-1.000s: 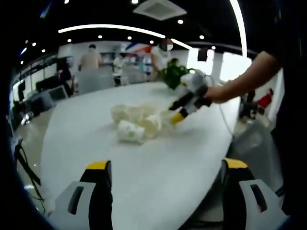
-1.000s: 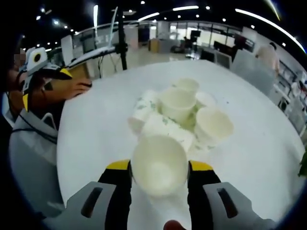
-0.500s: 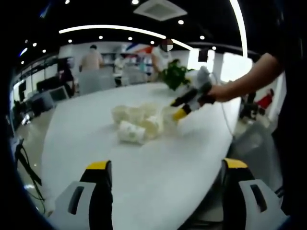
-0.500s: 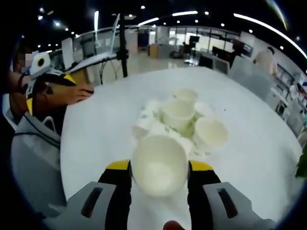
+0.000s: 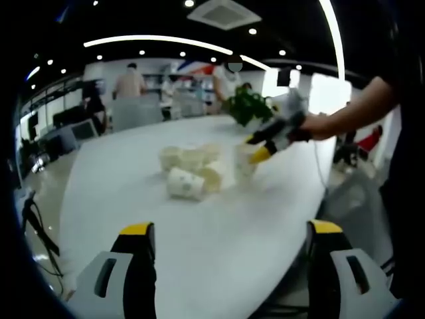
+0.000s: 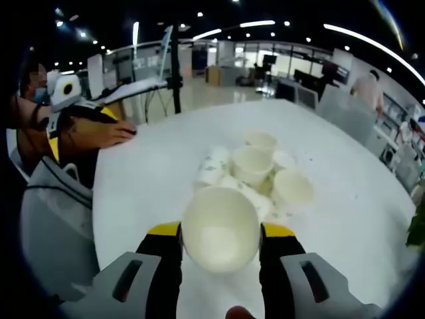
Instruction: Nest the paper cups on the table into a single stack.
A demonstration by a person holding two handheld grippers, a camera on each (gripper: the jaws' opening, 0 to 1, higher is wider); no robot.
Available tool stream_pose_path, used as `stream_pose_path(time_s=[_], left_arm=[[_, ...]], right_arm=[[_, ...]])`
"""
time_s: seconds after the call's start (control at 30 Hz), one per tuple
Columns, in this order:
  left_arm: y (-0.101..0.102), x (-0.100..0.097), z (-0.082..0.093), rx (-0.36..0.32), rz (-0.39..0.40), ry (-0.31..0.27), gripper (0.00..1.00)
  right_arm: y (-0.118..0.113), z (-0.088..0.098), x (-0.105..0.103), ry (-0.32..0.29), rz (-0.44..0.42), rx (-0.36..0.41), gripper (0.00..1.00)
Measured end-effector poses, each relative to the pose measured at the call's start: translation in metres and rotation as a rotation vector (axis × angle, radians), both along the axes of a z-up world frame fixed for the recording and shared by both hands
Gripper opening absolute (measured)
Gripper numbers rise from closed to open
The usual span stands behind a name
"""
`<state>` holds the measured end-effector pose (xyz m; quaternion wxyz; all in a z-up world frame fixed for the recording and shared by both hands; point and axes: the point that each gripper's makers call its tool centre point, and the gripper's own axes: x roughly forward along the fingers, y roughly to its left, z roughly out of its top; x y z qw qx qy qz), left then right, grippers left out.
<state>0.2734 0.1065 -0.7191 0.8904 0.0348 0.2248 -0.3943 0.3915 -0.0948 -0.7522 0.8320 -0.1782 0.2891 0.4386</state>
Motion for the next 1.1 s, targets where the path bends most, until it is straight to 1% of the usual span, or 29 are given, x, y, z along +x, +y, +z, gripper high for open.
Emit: stream_pose_path(time_s=[0.2,0.3,0.47,0.57,0.77,1.1], left_arm=[[0.002,0.002,0.001,0.005,-0.004,-0.004,0.94],[0.004,0.004,0.002,-0.001,-0.001,-0.01,0.95],[0.006,0.004,0.002,0.002,-0.002,-0.013,0.95],[0.007,0.003,0.003,-0.006,0.002,-0.014,0.95],[0.007,0.001,0.001,-0.012,0.002,-0.011,0.94],[0.005,-0.004,0.0,-0.025,0.001,-0.008,0.94]], right_arm=[[0.002,0.013,-0.011,-0.02,0.003,0.013,0.42],[0.006,0.022,-0.019,-0.028,0.003,0.031,0.41],[0.013,0.032,-0.028,-0.038,0.007,0.055,0.41],[0.018,0.039,-0.038,-0.041,0.011,0.062,0.41],[0.021,0.039,-0.056,-0.03,0.007,0.082,0.41],[0.03,0.035,-0.082,-0.011,0.015,0.102,0.41]])
